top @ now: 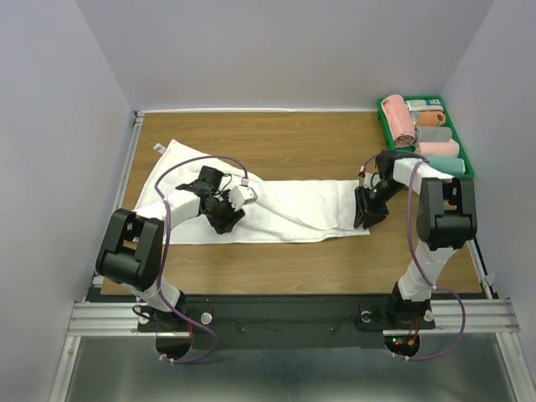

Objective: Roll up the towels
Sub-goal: Flatten the towel

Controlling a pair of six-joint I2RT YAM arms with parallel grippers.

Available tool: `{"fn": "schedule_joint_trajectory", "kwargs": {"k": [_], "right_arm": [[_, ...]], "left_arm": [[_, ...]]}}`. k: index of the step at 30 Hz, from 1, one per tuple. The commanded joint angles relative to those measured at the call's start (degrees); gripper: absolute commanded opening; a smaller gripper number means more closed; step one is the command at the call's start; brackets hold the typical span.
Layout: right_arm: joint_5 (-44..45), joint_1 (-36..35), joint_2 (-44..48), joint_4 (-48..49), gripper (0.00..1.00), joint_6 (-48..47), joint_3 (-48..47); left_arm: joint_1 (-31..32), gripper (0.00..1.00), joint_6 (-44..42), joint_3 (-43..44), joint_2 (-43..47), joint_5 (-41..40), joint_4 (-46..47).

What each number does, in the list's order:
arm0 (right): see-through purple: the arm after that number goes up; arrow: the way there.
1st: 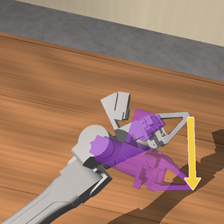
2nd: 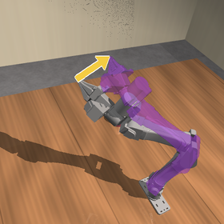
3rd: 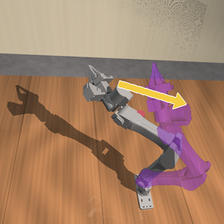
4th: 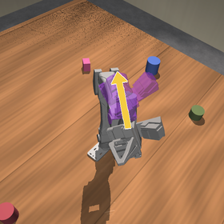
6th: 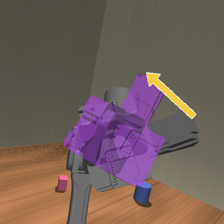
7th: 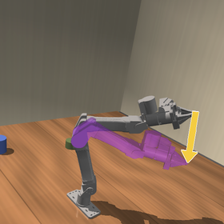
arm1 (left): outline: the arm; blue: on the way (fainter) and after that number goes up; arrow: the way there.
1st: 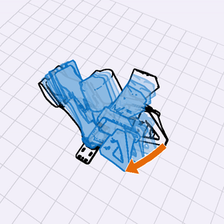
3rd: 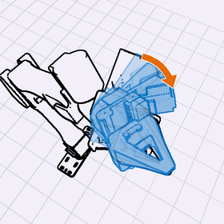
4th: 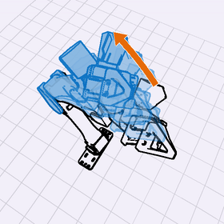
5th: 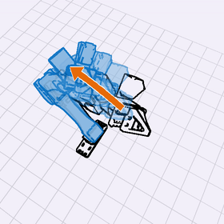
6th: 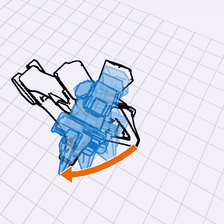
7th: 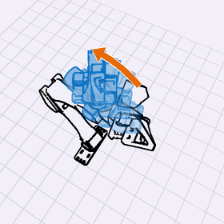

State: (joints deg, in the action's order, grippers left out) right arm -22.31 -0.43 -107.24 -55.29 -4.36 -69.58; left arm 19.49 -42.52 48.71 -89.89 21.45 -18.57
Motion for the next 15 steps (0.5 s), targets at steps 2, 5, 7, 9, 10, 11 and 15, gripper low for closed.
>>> {"fn": "schedule_joint_trajectory", "kwargs": {"k": [2,5,7,9,10,11,15], "right_arm": [[-2.65,-1.07,-0.16,1.32,0.39,0.93,0.59],[-2.83,-0.98,-0.16,1.06,0.28,0.93,0.24],[-3.01,-0.98,0.10,0.97,0.12,1.02,-0.20],[-2.92,-0.98,0.80,0.80,0.03,1.20,-0.64],[-2.92,-0.98,1.15,0.79,0.00,1.20,-0.90],[-3.01,-1.07,1.51,0.71,0.01,1.20,-1.17],[-4.24,-0.89,4.14,0.62,0.01,1.20,-3.44]], "left_arm": [[0.29,0.58,0.42,-2.04,-1.17,0.70,0.20],[0.29,0.58,0.51,-2.04,-1.26,0.70,0.20],[0.29,0.58,0.60,-2.04,-1.26,0.61,0.37],[0.29,0.58,0.60,-1.95,-1.17,0.61,0.20],[0.29,0.58,0.69,-2.04,-1.08,0.61,0.29],[0.29,0.58,0.77,-2.13,-0.99,0.61,0.20],[0.29,0.58,0.69,-2.30,-0.90,0.35,0.11]]}}
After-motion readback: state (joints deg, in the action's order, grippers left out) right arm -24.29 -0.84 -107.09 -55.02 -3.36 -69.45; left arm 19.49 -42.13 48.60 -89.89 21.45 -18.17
